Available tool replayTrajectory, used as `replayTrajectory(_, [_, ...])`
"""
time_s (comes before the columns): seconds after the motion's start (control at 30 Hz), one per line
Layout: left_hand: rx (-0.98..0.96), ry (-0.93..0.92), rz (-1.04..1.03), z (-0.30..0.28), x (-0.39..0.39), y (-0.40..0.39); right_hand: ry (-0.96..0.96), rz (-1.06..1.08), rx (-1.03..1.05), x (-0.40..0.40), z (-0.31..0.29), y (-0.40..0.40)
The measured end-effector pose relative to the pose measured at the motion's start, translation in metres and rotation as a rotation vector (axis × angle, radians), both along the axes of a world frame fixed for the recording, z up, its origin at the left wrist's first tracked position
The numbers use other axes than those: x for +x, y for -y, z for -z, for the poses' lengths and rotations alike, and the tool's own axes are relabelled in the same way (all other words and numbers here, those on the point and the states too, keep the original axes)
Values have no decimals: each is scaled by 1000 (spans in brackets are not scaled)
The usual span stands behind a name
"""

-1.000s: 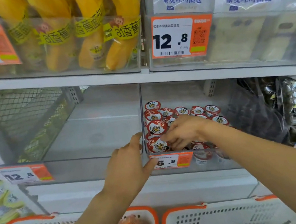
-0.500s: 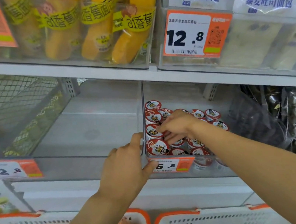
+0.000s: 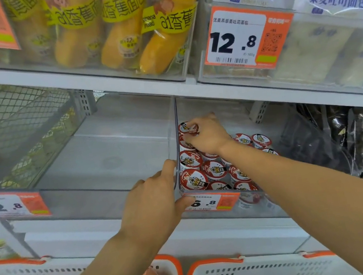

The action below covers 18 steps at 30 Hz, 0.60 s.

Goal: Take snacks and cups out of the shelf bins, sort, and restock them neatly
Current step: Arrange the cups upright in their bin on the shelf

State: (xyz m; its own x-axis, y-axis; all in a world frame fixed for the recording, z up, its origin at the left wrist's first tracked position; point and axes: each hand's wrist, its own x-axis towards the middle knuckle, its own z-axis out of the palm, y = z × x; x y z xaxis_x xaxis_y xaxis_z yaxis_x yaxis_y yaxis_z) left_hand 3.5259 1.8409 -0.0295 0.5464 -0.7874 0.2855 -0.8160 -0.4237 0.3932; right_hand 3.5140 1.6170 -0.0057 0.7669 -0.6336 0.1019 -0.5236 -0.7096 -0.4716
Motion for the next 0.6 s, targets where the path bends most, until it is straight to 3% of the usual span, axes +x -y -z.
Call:
replayTrajectory(0.07, [7, 4, 3, -1, 0, 1, -153, -95, -80, 5, 0, 6])
replayTrajectory(0.17, [6, -1, 11, -2, 0, 0, -367, -168, -38, 14, 9, 15])
replayTrajectory(0.5, [36, -3, 23, -2, -1, 0, -382, -202, -37, 16, 23, 21])
replayTrajectory(0.6, [41, 19, 19, -2, 0, -1, -278, -187, -2, 7, 13, 12])
